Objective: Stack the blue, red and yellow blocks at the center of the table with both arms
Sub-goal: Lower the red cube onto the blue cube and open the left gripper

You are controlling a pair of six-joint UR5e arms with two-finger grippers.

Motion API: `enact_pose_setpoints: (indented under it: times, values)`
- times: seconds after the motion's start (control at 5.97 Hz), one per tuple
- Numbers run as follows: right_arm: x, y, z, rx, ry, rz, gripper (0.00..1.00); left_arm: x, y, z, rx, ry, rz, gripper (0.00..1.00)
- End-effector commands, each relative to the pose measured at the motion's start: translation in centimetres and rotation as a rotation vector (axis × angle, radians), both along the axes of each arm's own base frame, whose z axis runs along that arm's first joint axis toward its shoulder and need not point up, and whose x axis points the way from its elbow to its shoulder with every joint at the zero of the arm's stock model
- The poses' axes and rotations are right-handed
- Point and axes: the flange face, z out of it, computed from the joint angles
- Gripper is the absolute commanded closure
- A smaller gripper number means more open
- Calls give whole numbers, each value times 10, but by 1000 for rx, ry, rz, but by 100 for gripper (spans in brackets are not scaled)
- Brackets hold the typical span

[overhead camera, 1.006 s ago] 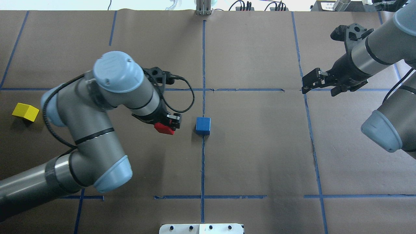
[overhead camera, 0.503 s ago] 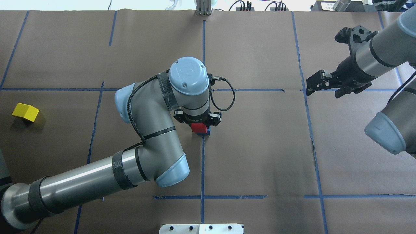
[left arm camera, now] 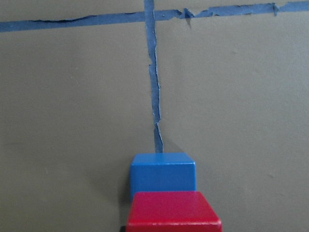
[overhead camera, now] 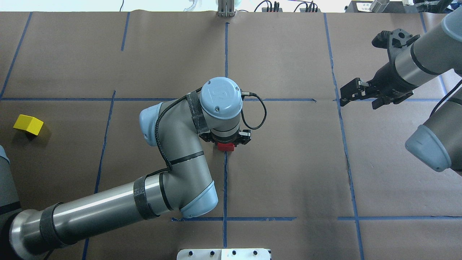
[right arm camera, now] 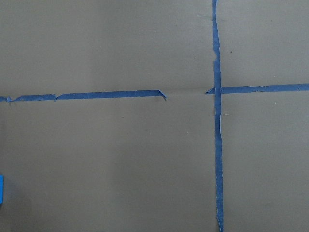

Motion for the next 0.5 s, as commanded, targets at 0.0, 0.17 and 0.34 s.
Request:
enact_pose_setpoints:
  times: [0.0,0.17,0.34]
  values:
    - [0,0,-2,3,-2,0,0,0,-1,-3,10,5,-9,82]
    - [0,1,-2,4,-3,-1,0,-1,-5,-3,37,1,-35,81]
    - [0,1,-2,4,-3,-1,0,-1,-5,-3,36,0,-36,81]
